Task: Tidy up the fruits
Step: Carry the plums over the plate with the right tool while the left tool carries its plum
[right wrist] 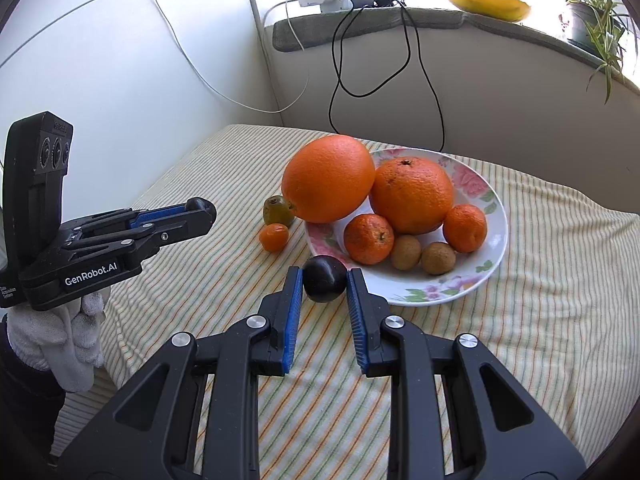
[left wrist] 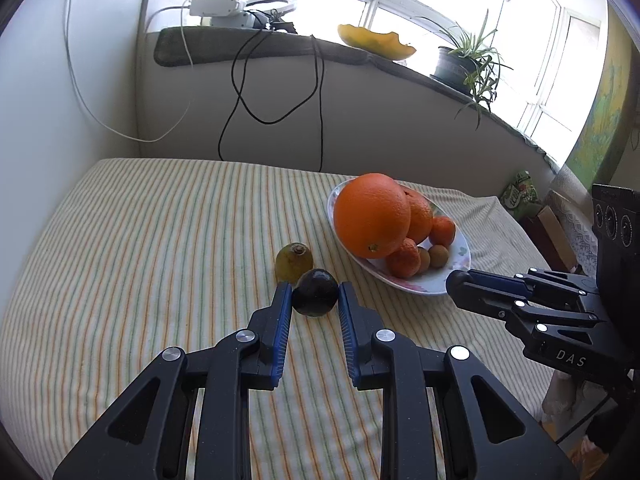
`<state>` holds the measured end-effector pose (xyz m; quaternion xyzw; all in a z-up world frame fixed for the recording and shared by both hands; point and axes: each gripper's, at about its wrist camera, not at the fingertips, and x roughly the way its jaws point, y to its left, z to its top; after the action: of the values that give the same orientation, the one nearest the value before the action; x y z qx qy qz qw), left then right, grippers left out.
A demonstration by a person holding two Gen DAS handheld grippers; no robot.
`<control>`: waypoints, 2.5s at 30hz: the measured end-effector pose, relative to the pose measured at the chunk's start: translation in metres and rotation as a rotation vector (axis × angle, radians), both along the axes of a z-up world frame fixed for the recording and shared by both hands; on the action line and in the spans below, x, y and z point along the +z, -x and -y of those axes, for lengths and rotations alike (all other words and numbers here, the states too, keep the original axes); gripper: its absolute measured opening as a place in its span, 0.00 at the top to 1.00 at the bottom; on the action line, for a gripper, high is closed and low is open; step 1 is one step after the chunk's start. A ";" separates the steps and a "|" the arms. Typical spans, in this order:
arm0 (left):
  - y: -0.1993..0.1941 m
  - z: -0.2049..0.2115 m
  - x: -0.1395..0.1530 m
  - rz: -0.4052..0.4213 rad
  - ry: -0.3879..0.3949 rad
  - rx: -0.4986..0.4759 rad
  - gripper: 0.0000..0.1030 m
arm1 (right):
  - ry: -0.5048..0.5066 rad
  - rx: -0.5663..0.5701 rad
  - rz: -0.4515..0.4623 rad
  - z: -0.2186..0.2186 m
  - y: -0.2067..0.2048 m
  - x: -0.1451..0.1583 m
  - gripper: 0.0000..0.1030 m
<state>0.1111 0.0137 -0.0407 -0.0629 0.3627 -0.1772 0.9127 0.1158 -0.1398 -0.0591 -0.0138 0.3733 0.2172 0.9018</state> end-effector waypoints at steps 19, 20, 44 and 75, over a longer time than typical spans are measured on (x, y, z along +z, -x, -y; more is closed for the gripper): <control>-0.010 0.077 0.008 0.013 0.001 -0.117 0.79 | -0.015 -0.097 0.028 0.066 -0.025 0.013 0.77; -0.011 0.081 0.008 0.013 0.000 -0.122 0.79 | -0.017 -0.102 0.030 0.069 -0.026 0.014 0.77; -0.035 0.131 0.001 0.004 -0.042 -0.185 0.79 | -0.024 -0.134 0.019 0.092 -0.088 0.009 0.77; -0.044 0.138 -0.001 0.013 -0.058 -0.188 0.78 | -0.023 -0.117 -0.009 0.085 -0.114 -0.001 0.77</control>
<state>0.1548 -0.1243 -0.0420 -0.0007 0.3663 -0.2520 0.8957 0.2294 -0.2249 -0.0596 0.0194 0.3750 0.1685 0.9114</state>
